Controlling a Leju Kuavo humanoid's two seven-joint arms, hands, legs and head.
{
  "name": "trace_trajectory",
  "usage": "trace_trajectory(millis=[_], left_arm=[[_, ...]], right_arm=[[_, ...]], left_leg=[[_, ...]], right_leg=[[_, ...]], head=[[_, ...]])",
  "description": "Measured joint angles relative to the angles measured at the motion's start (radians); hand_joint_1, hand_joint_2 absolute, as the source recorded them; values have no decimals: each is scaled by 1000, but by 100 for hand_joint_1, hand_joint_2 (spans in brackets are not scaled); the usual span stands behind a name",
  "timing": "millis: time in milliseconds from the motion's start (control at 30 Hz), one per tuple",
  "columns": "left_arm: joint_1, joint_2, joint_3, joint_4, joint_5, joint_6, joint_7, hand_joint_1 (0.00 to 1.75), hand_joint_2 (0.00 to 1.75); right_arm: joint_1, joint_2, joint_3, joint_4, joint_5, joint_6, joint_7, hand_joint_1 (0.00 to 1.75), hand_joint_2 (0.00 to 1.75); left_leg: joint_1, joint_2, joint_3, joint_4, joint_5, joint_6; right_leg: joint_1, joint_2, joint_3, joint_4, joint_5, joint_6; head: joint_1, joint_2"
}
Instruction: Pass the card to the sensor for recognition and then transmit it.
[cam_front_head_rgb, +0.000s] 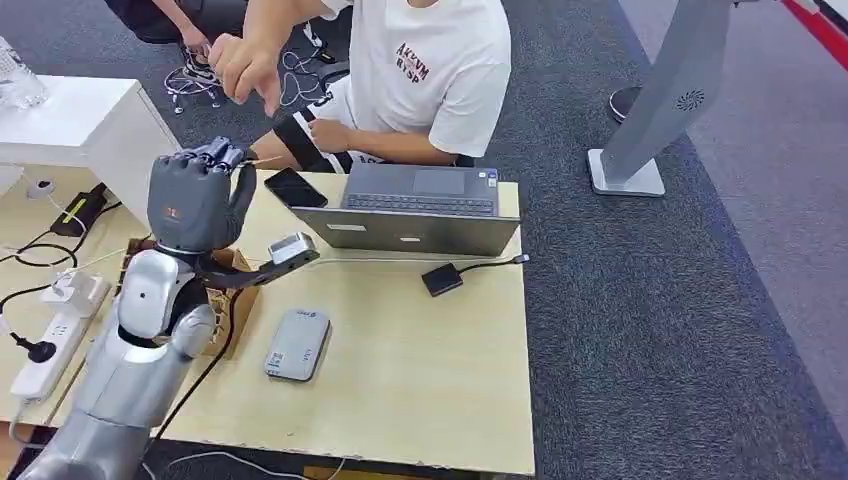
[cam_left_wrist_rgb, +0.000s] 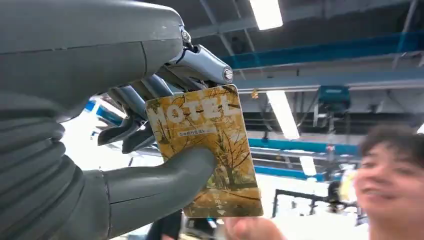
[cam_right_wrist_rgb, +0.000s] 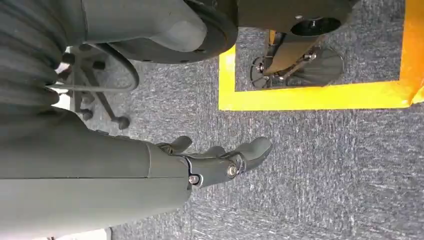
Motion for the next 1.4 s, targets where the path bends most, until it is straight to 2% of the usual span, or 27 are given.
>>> trace_trajectory(millis=[100,200,367,467,500,533,767,867,1033,1167,1200,1233,1267,1400], left_arm=[[-114,4,0,134,-36,-21,21,175,175],[-181,7,0,235,-42,-18,22,175,175],[-222,6,0,335,-51,-16,24,175,175],[-231,5,0,362,-50,-15,30,175,175],[-235,5,0,370,-45,-14,31,56,175],[-237,5,0,376,-40,-13,31,0,175],[-234,0,0,401,-21,18,29,0,175],[-217,0,0,397,-3,40,9,0,175],[-103,5,0,289,24,90,-37,0,175],[-92,7,0,278,24,93,-38,0,175],[-62,10,0,239,22,107,-48,0,175],[128,38,0,53,-8,173,-84,0,175],[249,52,0,-50,-24,222,-103,0,175],[490,85,0,-258,-71,291,-123,0,175]], right_arm=[[-4,-2,10,0,1,9,8,0,175],[-5,-2,15,0,1,10,10,0,175],[-5,-2,18,0,2,10,20,0,175],[-5,-2,20,0,2,10,22,0,175],[-5,-2,21,0,2,8,21,0,175],[-5,-2,22,0,2,7,20,0,175],[-5,-2,25,0,2,-2,19,0,175],[-5,-1,25,0,2,-6,19,0,175],[-3,-1,25,0,-6,-6,15,0,175],[-3,-1,25,0,-6,-6,14,0,175],[-3,0,25,0,-8,-7,12,0,175],[2,4,24,0,-32,-18,2,0,175],[6,6,24,0,-42,-26,-1,0,175],[10,10,21,0,-59,-45,-9,0,175]], left_leg=[[0,0,0,0,2,0],[0,2,0,0,2,-1],[0,2,0,0,2,-1],[0,3,-1,0,2,-1],[0,3,-1,0,2,-1],[0,3,-1,0,2,-1],[0,2,-1,0,2,-1],[0,2,-1,0,2,-1],[0,3,-1,0,2,-1],[0,3,-1,0,2,-1],[0,3,-2,0,2,0],[-1,10,0,-1,-2,-1],[0,10,0,-1,-3,-1],[0,9,-2,-1,-3,0]], right_leg=[[0,0,0,0,2,0],[0,1,0,0,3,-1],[0,2,-1,0,3,-1],[0,2,-1,0,3,-1],[0,2,-1,0,3,-1],[0,2,-1,0,3,-1],[0,2,-1,0,3,-1],[0,2,-1,0,3,-1],[0,3,-2,0,3,-1],[0,3,-1,0,3,-1],[0,3,-1,1,3,-1],[0,10,-2,0,2,-1],[0,11,-3,0,1,-1],[0,9,-4,0,-1,0]], head=[[1,0],[0,0],[0,0],[0,0],[0,0],[0,0],[0,0],[0,0],[0,0],[0,0],[0,0],[-1,0],[0,0],[0,0]])
